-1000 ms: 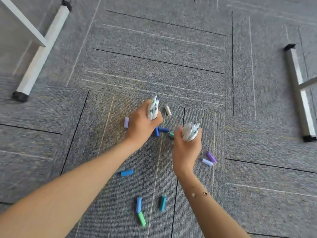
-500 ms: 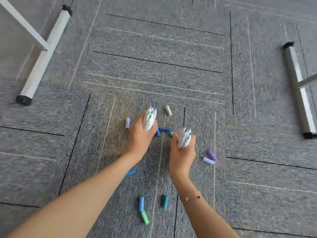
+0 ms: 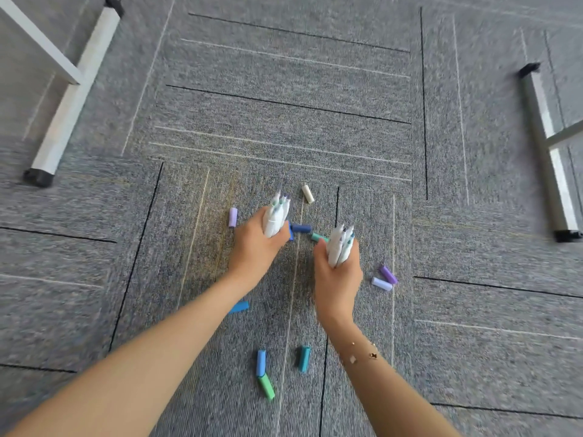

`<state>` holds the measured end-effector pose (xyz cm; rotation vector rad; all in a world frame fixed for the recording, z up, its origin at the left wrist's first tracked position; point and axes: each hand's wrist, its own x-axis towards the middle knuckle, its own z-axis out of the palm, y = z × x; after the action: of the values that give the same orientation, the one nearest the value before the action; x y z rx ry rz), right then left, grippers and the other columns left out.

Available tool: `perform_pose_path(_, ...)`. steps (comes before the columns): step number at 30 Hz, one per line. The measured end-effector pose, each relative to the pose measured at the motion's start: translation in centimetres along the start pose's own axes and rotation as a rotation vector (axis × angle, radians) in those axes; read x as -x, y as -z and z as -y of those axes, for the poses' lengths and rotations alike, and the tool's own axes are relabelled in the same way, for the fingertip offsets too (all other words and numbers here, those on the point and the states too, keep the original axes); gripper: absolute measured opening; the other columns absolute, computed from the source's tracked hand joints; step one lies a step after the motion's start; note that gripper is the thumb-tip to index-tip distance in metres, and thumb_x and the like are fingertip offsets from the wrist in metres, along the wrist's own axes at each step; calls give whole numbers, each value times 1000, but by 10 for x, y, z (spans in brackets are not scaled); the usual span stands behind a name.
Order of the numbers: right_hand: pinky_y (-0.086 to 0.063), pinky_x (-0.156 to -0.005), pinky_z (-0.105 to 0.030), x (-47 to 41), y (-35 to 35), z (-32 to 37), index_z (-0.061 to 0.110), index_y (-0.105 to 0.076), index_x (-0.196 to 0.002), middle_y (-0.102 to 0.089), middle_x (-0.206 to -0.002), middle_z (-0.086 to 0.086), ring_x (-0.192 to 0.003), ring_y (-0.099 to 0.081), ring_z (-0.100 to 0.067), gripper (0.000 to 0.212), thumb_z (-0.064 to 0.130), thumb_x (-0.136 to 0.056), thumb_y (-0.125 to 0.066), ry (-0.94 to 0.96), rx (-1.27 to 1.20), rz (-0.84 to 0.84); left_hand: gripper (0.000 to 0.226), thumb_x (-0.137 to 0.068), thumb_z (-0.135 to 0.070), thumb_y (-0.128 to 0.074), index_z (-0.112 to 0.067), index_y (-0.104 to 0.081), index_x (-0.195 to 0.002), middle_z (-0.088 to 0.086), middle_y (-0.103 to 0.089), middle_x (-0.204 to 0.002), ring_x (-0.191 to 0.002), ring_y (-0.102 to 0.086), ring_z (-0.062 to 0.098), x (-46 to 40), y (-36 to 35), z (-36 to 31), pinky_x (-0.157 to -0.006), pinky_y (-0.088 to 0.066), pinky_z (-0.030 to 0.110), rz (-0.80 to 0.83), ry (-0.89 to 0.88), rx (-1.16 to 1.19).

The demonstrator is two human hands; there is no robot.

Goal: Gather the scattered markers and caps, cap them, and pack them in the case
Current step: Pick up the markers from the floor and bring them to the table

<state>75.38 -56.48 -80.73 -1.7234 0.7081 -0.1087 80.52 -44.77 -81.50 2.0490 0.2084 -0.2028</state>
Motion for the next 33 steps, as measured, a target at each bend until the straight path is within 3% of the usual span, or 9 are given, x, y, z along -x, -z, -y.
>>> perform_pose_path(5, -41, -50, -29, 5, 11, 26, 24, -48, -78, -51, -64, 4, -55, -43, -10, 18, 18, -90, -60, -16, 30, 95, 12, -90, -27, -60, -20, -55, -99, -5, -62, -72, -63, -61, 7, -1, 21, -22, -62, -46, 9, 75, 91, -39)
perform_pose_path(6, -41, -50, -29, 8, 15, 36, 25, -48, -79, -52, -66, 2, -57, -43, -12, 18, 18, -90, -60, -12, 23, 121, 15, -91, -26, -59, -18, -56, -103, -4, -62, -73, -63, -62, 8, 0, 25, -32, -57, -47, 11, 72, 100, -35)
perform_pose_path(8, -38, -47, -25, 14, 23, 59, 27, -47, -78, -53, -66, 2, -55, -41, -13, 20, 17, -91, -59, 9, 5, 146, 25, -92, -23, -57, -13, -55, -115, -1, -61, -80, -64, -61, 9, 6, 34, -57, -46, -46, 12, 45, 121, -2)
perform_pose_path(12, -39, -47, -20, 25, 42, 109, 20, -49, -84, -52, -66, 3, -54, -43, -10, 12, 20, -90, -59, 67, 3, 115, 21, -92, -21, -57, -13, -53, -112, -1, -61, -80, -65, -61, 7, 27, 48, -112, -50, -52, 19, 32, 144, 11)
perform_pose_path(15, -33, -41, -12, 30, 60, 148, 13, -49, -85, -50, -64, 4, -51, -43, -9, 14, 21, -90, -59, 101, 25, 111, 28, -92, -24, -58, -11, -54, -117, 5, -65, -87, -66, -62, 12, 44, 59, -148, -46, -48, 17, -30, 177, 8)
perform_pose_path(18, -31, -37, -12, 31, 88, 187, 13, -52, -88, -51, -65, 5, -49, -43, -6, 14, 25, -89, -58, 135, 208, 157, 32, -91, -27, -59, -5, -57, -114, 6, -62, -90, -62, -56, 13, 60, 70, -186, -43, -37, 19, -79, 209, -183)
perform_pose_path(23, -45, -47, -25, 43, 145, 256, 9, -51, -94, -54, -73, 1, -55, -51, -12, 13, 21, -90, -55, 167, 454, 284, 33, -86, -28, -63, -2, -60, -107, 9, -59, -90, -55, -47, 14, 92, 99, -261, -41, -30, 24, -102, 236, -334)
perform_pose_path(28, -56, -62, -42, 70, 190, 322, 7, -48, -95, -60, -85, -11, -70, -63, -29, 17, 21, -89, -56, 195, 513, 281, 36, -87, -26, -61, -2, -58, -113, 13, -60, -100, -86, -61, 31, 135, 142, -356, -58, -41, 28, -100, 154, -425)
perform_pose_path(33, -52, -56, -36, 115, 225, 398, 5, -49, -101, -60, -86, -15, -70, -62, -29, 19, 18, -89, -56, 269, 563, 329, 31, -86, -25, -60, -4, -56, -110, 11, -57, -98, -76, -52, 27, 197, 190, -447, -59, -40, 29, -174, 65, -377)
